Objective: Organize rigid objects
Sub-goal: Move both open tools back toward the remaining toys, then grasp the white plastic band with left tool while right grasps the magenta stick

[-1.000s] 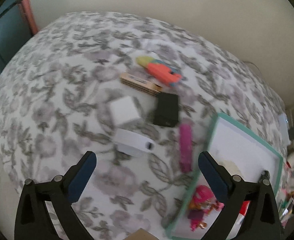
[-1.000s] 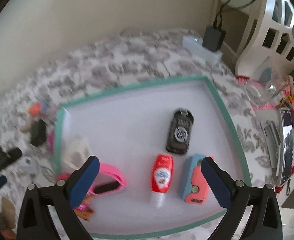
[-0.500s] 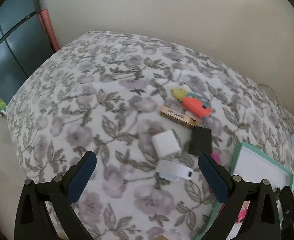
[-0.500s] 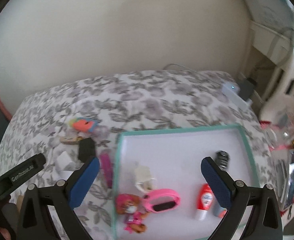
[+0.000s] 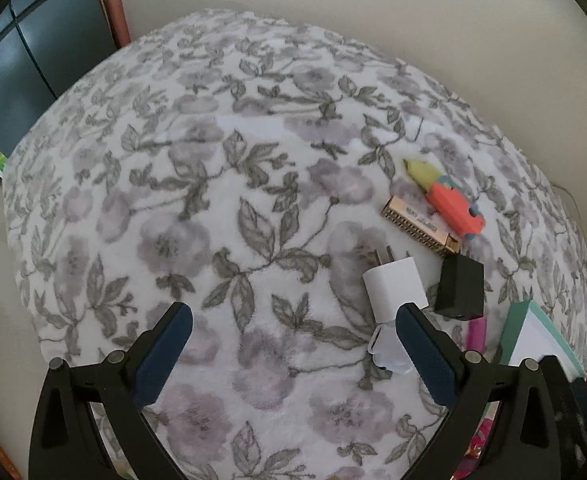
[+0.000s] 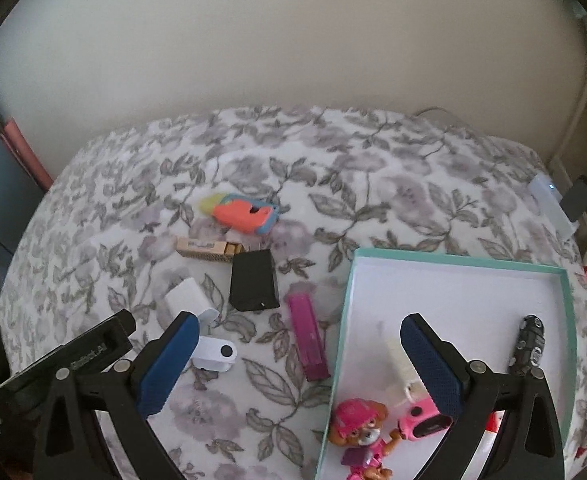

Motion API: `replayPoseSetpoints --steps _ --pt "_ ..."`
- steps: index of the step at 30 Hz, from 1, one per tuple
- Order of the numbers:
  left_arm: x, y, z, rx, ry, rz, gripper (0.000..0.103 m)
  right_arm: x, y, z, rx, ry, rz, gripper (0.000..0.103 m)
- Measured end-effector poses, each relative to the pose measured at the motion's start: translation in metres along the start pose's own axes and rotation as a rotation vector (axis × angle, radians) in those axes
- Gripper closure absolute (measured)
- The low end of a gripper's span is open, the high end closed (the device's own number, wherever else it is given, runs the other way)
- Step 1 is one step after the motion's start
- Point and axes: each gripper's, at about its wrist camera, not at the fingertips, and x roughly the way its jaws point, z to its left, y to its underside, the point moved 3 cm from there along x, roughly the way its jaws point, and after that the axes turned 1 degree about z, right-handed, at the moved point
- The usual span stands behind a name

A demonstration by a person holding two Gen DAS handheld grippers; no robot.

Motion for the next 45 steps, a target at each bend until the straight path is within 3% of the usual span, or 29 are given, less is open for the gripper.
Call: replayPoseSetpoints --steps 11,21,30,34,41,45 --pt "0.030 0.004 -0.014 -0.010 0.125 0.095 0.001 0.044 0.003 -0.011 0.028 0.000 0.096 0.035" --pt "0.038 0.012 -0.046 0.079 0.199 0.108 0.002 0.049 0.004 -0.034 0.082 0.047 0.104 0.040" --pt "0.042 0.022 -0.066 0.164 0.210 0.131 0.002 0.047 0.002 -0.055 0.152 0.060 0.093 0.041" --pt "0.044 0.026 -0.072 0.188 0.200 0.139 0.014 0.047 0.001 -0.055 0.152 0.057 0.091 0.041" --pt "0.040 0.030 -0.076 0.192 0.244 0.156 0.039 0.048 0.000 -0.046 0.125 0.043 0.086 0.041" --pt "0.039 0.029 -0.073 0.193 0.226 0.158 0.039 0.050 0.000 -0.039 0.100 0.029 0.086 0.041"
